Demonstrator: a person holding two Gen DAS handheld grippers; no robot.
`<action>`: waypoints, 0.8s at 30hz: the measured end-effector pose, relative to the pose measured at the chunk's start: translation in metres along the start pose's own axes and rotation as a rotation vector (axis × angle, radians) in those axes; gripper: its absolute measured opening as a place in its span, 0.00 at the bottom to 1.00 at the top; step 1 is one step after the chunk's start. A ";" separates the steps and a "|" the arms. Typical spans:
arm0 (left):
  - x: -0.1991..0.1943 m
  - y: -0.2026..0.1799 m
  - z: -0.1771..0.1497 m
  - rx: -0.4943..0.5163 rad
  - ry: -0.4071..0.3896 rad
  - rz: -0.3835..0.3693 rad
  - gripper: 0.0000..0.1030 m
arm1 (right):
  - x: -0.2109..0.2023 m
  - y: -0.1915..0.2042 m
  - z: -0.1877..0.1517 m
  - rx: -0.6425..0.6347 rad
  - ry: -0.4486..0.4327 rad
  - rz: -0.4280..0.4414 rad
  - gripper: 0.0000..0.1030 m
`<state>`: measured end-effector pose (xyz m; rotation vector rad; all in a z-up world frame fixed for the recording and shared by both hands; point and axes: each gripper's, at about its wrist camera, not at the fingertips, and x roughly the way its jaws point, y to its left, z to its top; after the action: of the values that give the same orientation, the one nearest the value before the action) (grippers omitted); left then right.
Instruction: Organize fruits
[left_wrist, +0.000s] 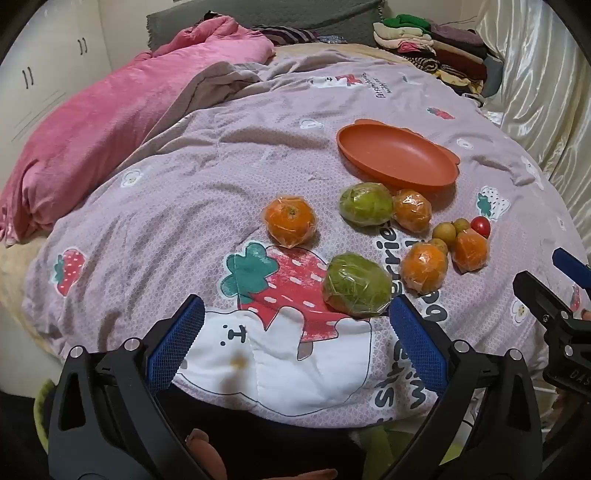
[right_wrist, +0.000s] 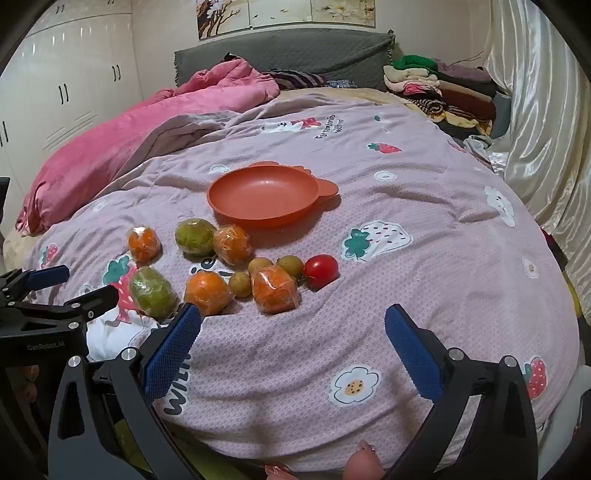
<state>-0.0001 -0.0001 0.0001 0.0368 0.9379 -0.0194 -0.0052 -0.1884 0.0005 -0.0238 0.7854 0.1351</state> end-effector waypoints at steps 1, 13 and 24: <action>0.000 0.000 0.000 -0.002 0.006 0.002 0.92 | 0.000 0.000 0.000 0.000 0.000 0.001 0.96; 0.000 0.000 0.000 0.000 0.001 0.003 0.92 | 0.000 0.001 0.000 0.003 0.008 0.005 0.96; 0.000 0.000 0.000 0.001 0.003 0.001 0.92 | 0.001 0.002 0.000 0.000 0.008 0.004 0.96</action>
<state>0.0000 -0.0001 -0.0001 0.0378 0.9406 -0.0189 -0.0049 -0.1864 0.0002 -0.0223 0.7938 0.1388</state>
